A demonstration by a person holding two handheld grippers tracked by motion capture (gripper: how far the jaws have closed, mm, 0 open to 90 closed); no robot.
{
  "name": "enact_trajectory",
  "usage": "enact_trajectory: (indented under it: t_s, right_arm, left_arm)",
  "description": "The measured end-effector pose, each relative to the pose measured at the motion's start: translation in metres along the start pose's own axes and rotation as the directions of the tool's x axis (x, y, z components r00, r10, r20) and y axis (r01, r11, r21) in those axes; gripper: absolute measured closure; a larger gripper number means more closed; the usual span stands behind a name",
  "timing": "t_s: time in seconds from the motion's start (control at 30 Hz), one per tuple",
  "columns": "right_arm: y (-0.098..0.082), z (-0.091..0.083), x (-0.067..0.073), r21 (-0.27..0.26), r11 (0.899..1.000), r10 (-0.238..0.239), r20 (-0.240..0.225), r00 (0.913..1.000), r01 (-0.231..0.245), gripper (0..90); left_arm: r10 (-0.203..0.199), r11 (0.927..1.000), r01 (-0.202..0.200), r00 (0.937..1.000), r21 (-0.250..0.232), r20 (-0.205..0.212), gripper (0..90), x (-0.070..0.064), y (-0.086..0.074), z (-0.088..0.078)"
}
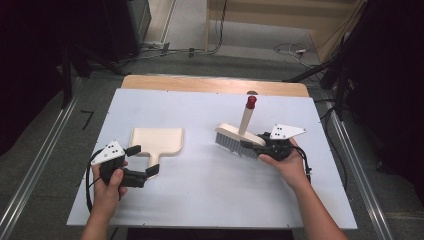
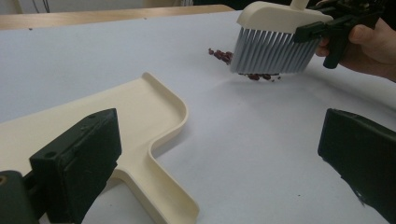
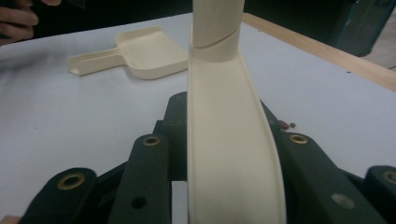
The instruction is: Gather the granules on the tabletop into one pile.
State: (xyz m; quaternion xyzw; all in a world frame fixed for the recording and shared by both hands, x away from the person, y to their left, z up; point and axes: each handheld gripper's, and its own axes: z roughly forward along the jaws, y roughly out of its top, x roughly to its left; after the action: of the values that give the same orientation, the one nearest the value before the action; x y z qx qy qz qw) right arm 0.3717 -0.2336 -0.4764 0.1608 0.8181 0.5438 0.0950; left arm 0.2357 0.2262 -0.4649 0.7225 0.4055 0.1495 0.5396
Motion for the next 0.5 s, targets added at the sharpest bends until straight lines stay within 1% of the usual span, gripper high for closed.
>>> enact_trajectory:
  t_s: [0.07, 0.13, 0.2, 0.3, 0.37, 0.5]
  right_arm:
    - [-0.0025, 0.0031, -0.0006, 0.022, 1.000, -0.004, -0.012, 0.9999, 0.004, 65.8]
    - [-0.0058, 0.0061, -0.0024, 0.047, 0.999, 0.008, -0.008, 0.9999, -0.007, 65.8]
    - [-0.0085, 0.0076, -0.0046, 0.038, 0.999, 0.008, 0.000, 1.0000, -0.008, 65.8]
    - [-0.0078, 0.0080, -0.0070, 0.036, 0.999, -0.018, 0.043, 0.9989, 0.016, 65.8]
    - [-0.0070, 0.0073, -0.0077, 0.029, 0.999, -0.017, 0.060, 0.9980, 0.016, 65.8]
    - [-0.0032, 0.0031, -0.0065, -0.004, 1.000, -0.019, 0.070, 0.9974, 0.019, 65.8]
  left_arm:
    - [0.002, 1.0000, -0.002, 1.0000, 0.000, 0.002, 0.0, -0.0001, 0.0001, 0.0000]
    - [0.003, 1.0000, -0.003, 1.0000, -0.001, 0.001, 0.0, -0.0001, 0.0002, -0.0005]
    - [-0.002, 1.0000, 0.002, 1.0000, -0.004, 0.000, 0.0, -0.0001, 0.0001, -0.0008]
    - [-0.002, 1.0000, 0.002, 1.0000, -0.003, -0.002, 0.0, 0.0004, 0.0000, -0.0009]
    - [-0.002, 1.0000, 0.002, 1.0000, -0.004, -0.001, 0.0, 0.0002, 0.0001, -0.0007]
    - [-0.001, 1.0000, 0.001, 1.0000, -0.003, -0.002, 0.0, 0.0003, 0.0001, -0.0009]
